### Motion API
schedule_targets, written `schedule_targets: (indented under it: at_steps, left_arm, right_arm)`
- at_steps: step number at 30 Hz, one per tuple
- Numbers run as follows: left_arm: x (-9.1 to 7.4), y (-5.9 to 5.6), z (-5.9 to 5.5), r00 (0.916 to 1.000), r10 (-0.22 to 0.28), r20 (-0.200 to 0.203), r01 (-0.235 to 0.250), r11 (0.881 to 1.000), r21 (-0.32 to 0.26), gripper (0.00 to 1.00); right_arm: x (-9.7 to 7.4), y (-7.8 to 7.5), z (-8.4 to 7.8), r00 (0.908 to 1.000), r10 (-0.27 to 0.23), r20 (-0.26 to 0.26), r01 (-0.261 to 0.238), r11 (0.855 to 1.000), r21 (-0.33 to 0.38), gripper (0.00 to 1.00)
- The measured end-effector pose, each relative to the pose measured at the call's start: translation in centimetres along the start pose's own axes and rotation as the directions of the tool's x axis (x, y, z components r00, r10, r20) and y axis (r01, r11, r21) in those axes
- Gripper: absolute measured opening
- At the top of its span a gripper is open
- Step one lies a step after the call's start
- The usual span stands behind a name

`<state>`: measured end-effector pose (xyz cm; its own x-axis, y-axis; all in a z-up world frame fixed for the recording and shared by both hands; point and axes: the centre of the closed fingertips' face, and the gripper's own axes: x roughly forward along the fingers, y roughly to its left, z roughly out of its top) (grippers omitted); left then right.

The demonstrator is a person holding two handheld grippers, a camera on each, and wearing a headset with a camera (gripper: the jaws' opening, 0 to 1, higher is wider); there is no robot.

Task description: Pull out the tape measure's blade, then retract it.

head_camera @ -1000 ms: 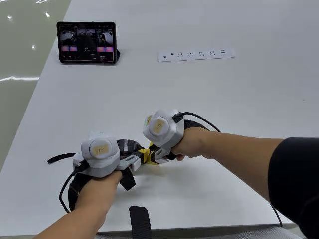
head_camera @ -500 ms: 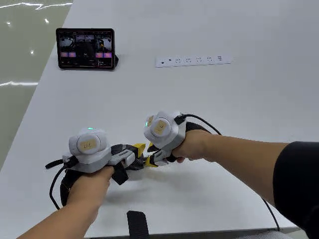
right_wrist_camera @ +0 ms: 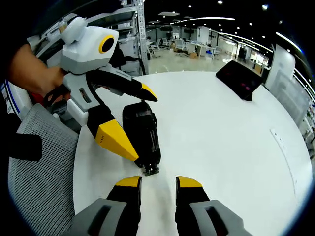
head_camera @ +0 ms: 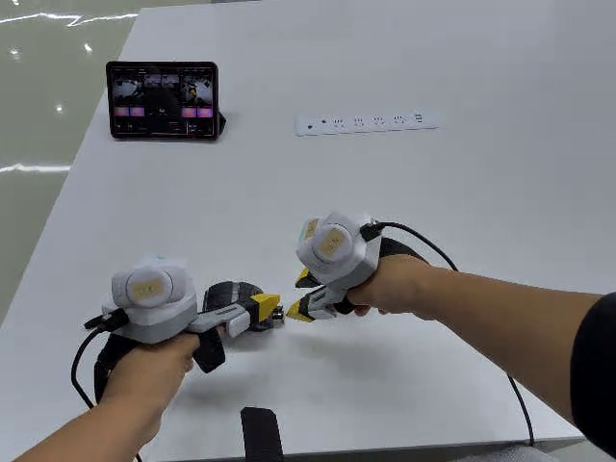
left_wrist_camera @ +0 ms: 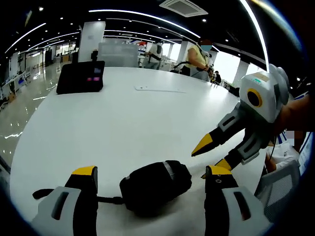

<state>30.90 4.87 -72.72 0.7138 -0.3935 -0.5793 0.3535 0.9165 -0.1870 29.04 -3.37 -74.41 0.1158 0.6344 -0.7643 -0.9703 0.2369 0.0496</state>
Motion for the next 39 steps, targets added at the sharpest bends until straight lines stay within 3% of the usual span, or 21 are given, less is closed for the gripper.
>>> schedule_targets:
  at_steps: [7, 14, 16, 19, 21, 23, 35, 39]
  left_arm:
    - [-0.7, -0.3, -0.1, 0.9995, -0.031, 0.005, 0.031, 0.999, 0.029, 0.99]
    - [-1.6, -1.2, 0.3, 0.9967, -0.079, 0.021, 0.078, 0.996, 0.038, 0.99]
    - [-1.7, -1.5, 0.1, 0.9949, -0.100, 0.015, 0.099, 0.995, 0.030, 0.99]
    - [-2.1, -2.5, 0.0, 0.9830, -0.183, 0.014, 0.183, 0.983, -0.013, 0.99]
    - [-2.1, -2.0, -0.4, 0.9858, -0.167, -0.015, 0.167, 0.986, 0.013, 0.99]
    - [-2.2, -1.9, -0.4, 0.9854, -0.170, -0.007, 0.170, 0.984, 0.049, 0.99]
    - [-3.3, -1.5, -1.0, 0.9785, -0.198, -0.057, 0.203, 0.975, 0.092, 0.99]
    - [-3.6, -1.2, -1.2, 0.9759, -0.207, -0.069, 0.214, 0.970, 0.118, 0.99]
  right_arm:
    - [-1.4, -0.1, -0.7, 0.9988, -0.029, 0.040, 0.027, 0.999, 0.047, 0.26]
    - [-2.9, 0.0, -1.4, 0.9961, -0.051, 0.072, 0.045, 0.996, 0.078, 0.29]
    - [-3.3, 0.0, -1.7, 0.9958, -0.054, 0.074, 0.048, 0.995, 0.084, 0.30]
    - [-4.1, 0.1, -2.5, 0.9952, -0.066, 0.073, 0.059, 0.995, 0.085, 0.31]
    - [-4.5, 0.2, -2.9, 0.9947, -0.068, 0.078, 0.060, 0.994, 0.096, 0.33]
    - [-4.9, 0.3, -3.5, 0.9942, -0.072, 0.080, 0.063, 0.992, 0.106, 0.34]
    - [-7.7, -0.3, -6.8, 0.9912, -0.108, 0.077, 0.095, 0.984, 0.150, 0.42]
    - [-8.8, -0.7, -7.7, 0.9864, -0.128, 0.103, 0.109, 0.978, 0.176, 0.43]
